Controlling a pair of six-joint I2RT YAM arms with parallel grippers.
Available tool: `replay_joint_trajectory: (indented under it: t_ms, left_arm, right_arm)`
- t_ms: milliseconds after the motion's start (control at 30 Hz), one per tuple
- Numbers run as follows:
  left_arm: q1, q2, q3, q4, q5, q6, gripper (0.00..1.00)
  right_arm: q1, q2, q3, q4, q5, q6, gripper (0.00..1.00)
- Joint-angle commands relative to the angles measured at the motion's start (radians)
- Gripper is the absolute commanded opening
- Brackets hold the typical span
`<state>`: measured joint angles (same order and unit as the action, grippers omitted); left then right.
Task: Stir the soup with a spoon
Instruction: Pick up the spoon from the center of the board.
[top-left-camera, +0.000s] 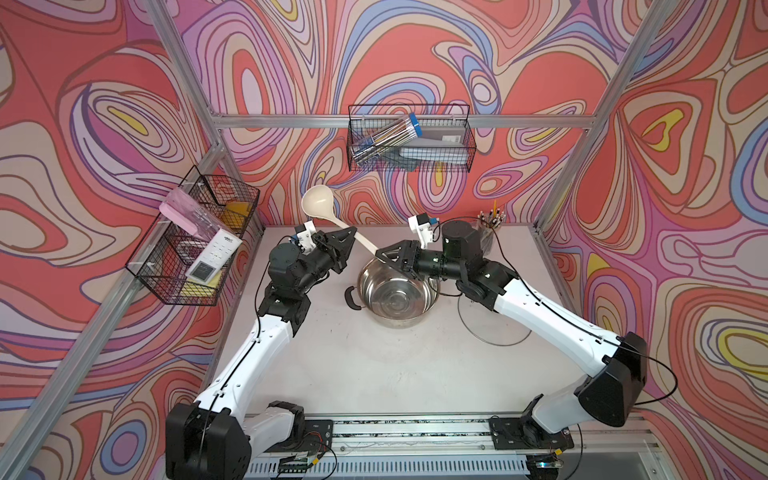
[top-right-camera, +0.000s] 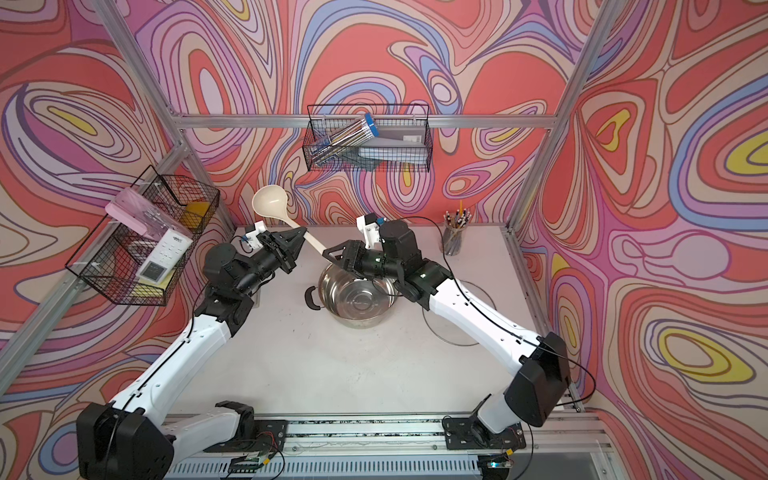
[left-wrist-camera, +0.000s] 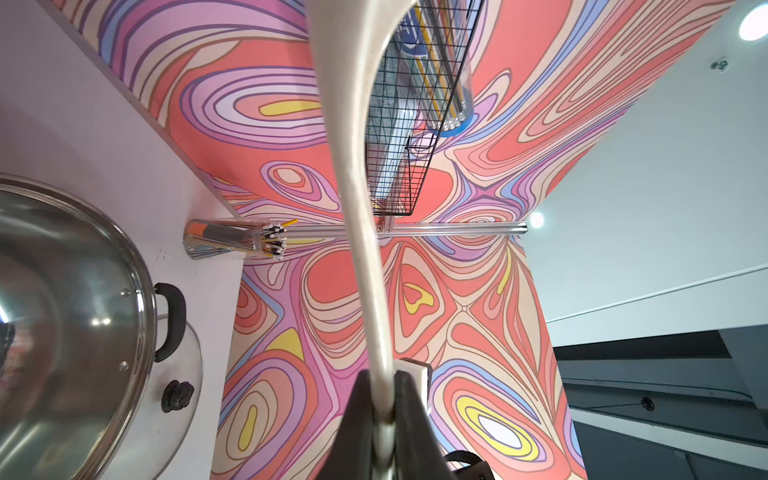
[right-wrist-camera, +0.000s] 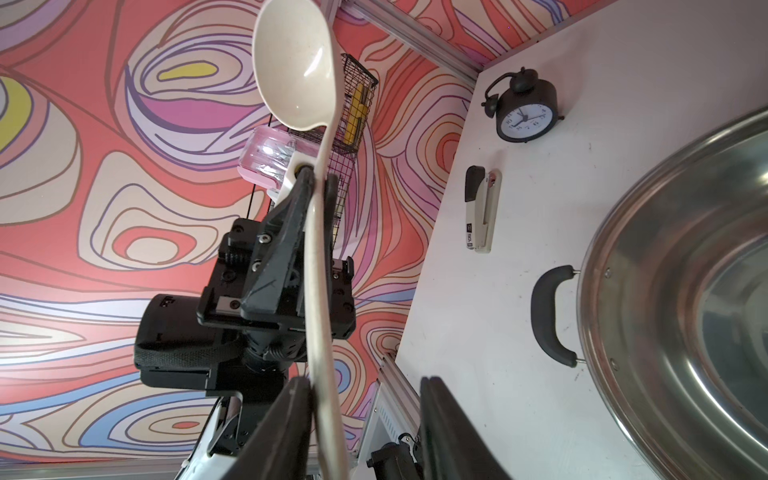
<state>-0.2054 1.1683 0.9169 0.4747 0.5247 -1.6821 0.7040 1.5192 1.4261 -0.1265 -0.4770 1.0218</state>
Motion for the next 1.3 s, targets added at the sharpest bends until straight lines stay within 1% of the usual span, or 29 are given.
replay_joint_trajectory:
  t_ms: [0, 167, 400, 667, 933, 1067, 1133, 1167, 1200, 1267]
  left_arm:
    - [-0.012, -0.001, -0.016, 0.136, 0.027, -0.040, 0.00]
    - [-0.017, -0.015, -0.056, 0.170, 0.024, -0.048, 0.00]
    - [-0.019, -0.012, -0.075, 0.202, 0.033, -0.059, 0.00]
    - [-0.019, -0.010, -0.098, 0.235, 0.038, -0.074, 0.00]
    - [-0.019, -0.015, -0.131, 0.246, 0.054, -0.089, 0.00]
    - [-0.019, -0.018, -0.148, 0.251, 0.058, -0.094, 0.00]
    - [-0.019, -0.019, -0.156, 0.251, 0.057, -0.099, 0.00]
    - [-0.019, -0.020, -0.159, 0.246, 0.055, -0.099, 0.04]
    - [-0.019, -0.024, -0.162, 0.235, 0.051, -0.099, 0.16]
    - [-0.019, -0.034, -0.161, 0.205, 0.046, -0.089, 0.34]
  right_arm:
    - [0.012, 0.024, 0.023, 0.059, -0.027, 0.046, 0.42]
    - [0.018, 0.043, 0.055, 0.063, -0.047, 0.055, 0.40]
    - [0.022, 0.066, 0.086, 0.065, -0.067, 0.063, 0.30]
    - [0.023, 0.071, 0.087, 0.051, -0.070, 0.060, 0.22]
    - [0.023, 0.076, 0.086, 0.049, -0.075, 0.059, 0.11]
    - [0.024, 0.079, 0.086, 0.042, -0.076, 0.053, 0.00]
    - [0.024, 0.082, 0.096, 0.012, -0.073, 0.038, 0.00]
    - [0.024, 0.083, 0.106, -0.012, -0.069, 0.024, 0.00]
    - [0.025, 0.083, 0.116, -0.033, -0.065, 0.009, 0.00]
    - [0.024, 0.081, 0.140, -0.099, -0.042, -0.032, 0.00]
